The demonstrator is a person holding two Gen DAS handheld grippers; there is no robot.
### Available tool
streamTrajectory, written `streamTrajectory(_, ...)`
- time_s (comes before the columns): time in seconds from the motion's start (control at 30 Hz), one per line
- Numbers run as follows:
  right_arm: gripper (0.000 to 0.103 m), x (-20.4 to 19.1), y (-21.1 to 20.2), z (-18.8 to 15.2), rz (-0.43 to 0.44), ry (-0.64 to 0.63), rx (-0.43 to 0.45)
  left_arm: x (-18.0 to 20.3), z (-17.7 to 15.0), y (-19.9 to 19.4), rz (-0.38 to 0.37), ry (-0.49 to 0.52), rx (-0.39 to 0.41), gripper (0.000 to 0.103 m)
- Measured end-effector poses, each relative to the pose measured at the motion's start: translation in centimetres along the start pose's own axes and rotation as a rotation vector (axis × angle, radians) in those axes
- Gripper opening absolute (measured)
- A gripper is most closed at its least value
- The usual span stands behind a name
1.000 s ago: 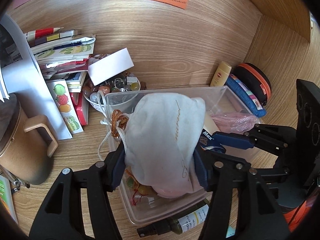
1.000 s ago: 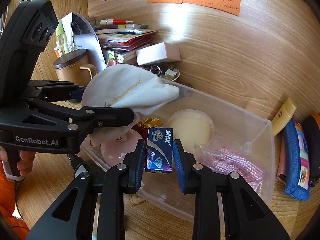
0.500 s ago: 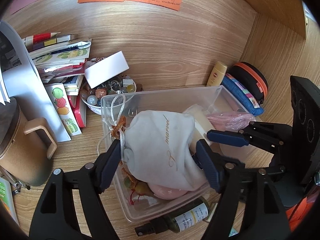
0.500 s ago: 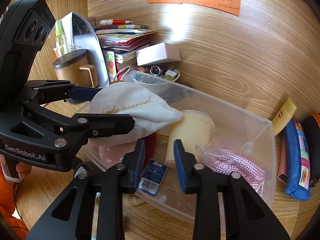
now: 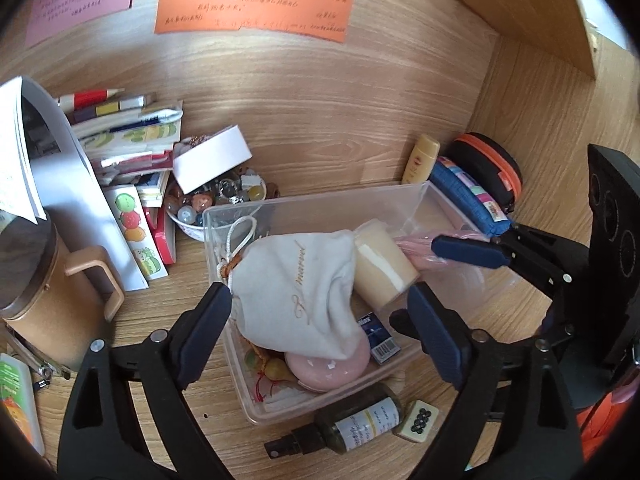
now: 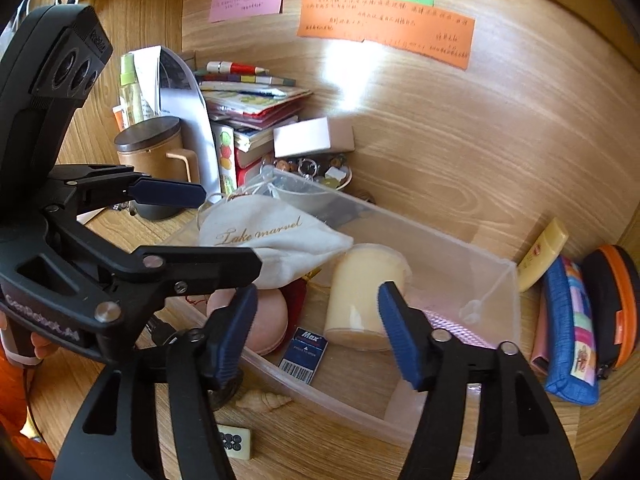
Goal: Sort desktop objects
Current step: 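Withdraw both tools from the bin toward the green spray bottle and mahjong tile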
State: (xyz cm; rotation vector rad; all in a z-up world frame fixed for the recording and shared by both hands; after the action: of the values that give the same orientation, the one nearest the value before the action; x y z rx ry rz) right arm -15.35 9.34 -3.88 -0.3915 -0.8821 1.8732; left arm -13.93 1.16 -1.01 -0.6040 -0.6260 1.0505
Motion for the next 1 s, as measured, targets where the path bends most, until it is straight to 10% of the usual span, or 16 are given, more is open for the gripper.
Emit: streamTrajectory(1.0, 0.083, 0.4, -5.4, -4.5, -0.051, 0.085, 0.017, 1.5, -5.3, -4.0, 0.12, -0.037, -0.007, 0.097)
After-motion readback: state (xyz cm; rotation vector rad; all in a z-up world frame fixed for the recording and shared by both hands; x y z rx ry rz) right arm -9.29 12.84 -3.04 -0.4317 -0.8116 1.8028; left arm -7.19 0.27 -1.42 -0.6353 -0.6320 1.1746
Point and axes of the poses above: each gripper's, at about its wrist camera, not at the fingertips, and y roughly the way its jaws point, x to its right, z to its top, the point moved 3 cm from there along y, roughly the way its jaws point, and after that the axes turned 6 degrees about -x, right-handed, at the moved point
